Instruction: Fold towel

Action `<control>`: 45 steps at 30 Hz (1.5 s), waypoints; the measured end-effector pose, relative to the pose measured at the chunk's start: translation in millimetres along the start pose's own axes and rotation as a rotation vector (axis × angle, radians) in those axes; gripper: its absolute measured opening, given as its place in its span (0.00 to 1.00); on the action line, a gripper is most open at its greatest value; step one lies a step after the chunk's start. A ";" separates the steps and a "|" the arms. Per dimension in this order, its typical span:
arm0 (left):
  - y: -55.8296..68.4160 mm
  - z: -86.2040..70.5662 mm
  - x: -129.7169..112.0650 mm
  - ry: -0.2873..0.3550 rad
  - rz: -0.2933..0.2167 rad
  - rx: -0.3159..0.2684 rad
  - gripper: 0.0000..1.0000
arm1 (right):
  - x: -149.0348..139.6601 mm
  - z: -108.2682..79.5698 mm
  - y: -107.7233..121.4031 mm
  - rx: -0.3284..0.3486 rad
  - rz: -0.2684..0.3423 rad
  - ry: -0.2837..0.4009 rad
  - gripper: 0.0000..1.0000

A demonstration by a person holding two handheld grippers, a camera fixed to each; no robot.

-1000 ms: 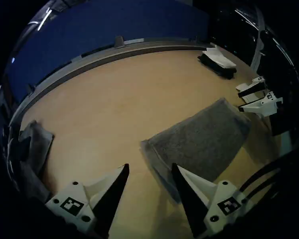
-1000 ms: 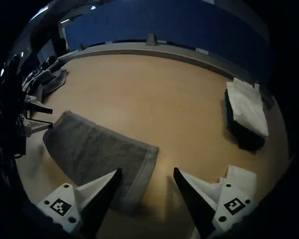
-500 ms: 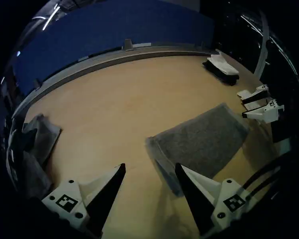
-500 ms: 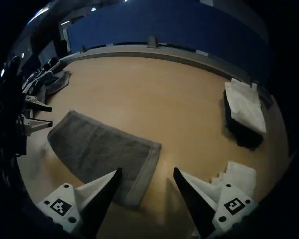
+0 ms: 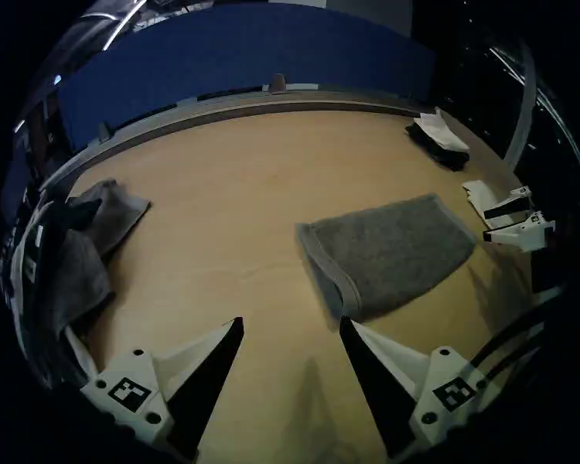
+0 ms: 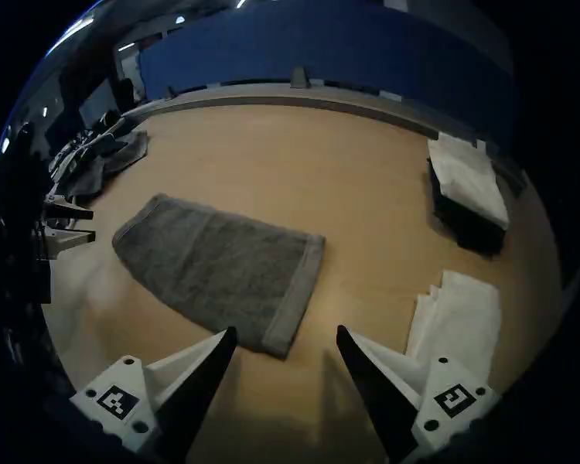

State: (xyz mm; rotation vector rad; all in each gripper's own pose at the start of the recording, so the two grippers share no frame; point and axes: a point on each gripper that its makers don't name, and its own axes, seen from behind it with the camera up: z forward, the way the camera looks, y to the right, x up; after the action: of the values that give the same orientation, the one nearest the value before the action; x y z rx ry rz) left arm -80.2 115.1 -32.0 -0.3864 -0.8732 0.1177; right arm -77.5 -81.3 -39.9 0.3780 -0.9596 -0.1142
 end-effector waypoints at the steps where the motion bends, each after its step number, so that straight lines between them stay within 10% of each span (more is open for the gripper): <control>1: -0.2 -1.9 -2.4 0.000 -0.008 0.001 0.92 | -1.4 0.2 -0.1 0.001 0.001 -0.001 1.00; 12: -3.7 -16.1 -12.6 0.015 -0.055 0.017 0.92 | -8.3 7.1 -4.7 0.011 -0.024 -0.010 0.98; 35: -2.9 -27.2 -22.6 0.023 -0.097 0.021 0.92 | -33.1 31.9 -7.4 0.045 -0.030 -0.067 0.06; 45: -0.6 -25.5 -22.3 0.021 -0.093 0.018 0.92 | -31.8 31.6 -7.9 0.053 -0.029 -0.064 0.04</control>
State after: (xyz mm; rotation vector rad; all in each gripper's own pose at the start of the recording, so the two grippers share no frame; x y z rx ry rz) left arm -74.9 101.7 -62.8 -0.3285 -0.8676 0.0354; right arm -121.0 -88.7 -51.2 0.4392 -1.0222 -0.1278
